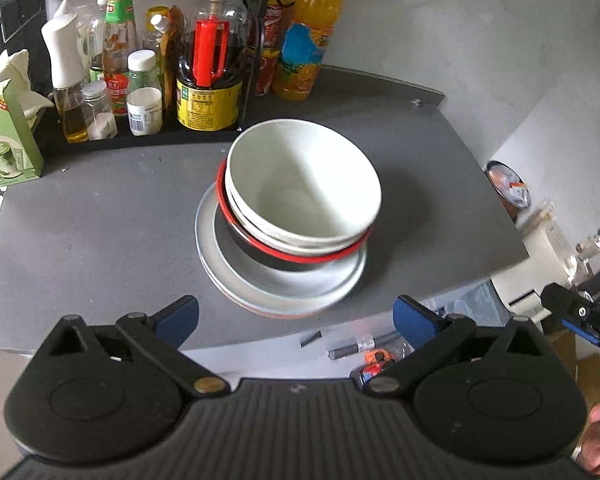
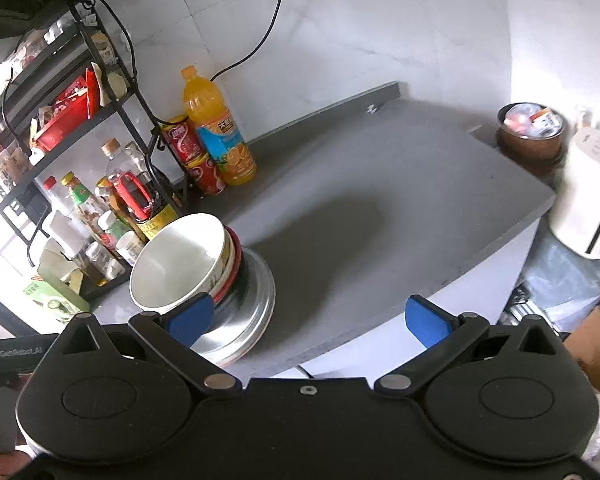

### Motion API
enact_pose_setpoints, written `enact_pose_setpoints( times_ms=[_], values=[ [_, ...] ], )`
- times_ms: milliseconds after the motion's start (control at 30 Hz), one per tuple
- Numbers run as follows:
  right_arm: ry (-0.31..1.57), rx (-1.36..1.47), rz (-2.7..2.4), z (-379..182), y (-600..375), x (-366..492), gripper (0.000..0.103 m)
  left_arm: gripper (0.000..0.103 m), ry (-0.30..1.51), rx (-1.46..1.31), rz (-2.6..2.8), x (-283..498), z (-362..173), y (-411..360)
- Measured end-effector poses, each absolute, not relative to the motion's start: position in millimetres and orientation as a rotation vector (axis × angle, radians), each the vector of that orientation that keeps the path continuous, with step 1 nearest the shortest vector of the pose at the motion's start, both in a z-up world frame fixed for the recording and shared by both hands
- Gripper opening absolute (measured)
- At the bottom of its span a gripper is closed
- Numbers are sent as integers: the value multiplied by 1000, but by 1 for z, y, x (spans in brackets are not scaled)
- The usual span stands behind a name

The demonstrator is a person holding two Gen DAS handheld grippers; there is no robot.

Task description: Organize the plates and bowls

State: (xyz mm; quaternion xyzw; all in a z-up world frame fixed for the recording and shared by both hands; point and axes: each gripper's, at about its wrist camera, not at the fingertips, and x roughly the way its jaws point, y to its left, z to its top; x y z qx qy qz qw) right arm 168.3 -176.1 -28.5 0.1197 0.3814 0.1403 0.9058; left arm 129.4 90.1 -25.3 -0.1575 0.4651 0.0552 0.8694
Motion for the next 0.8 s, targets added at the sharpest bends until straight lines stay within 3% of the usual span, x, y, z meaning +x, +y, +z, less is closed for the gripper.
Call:
enact_pose_setpoints(
  times_ms=[800],
  values=[
    [773,104,217,1,-165,88,103,102,910,-213,71,60,11,72]
  ],
)
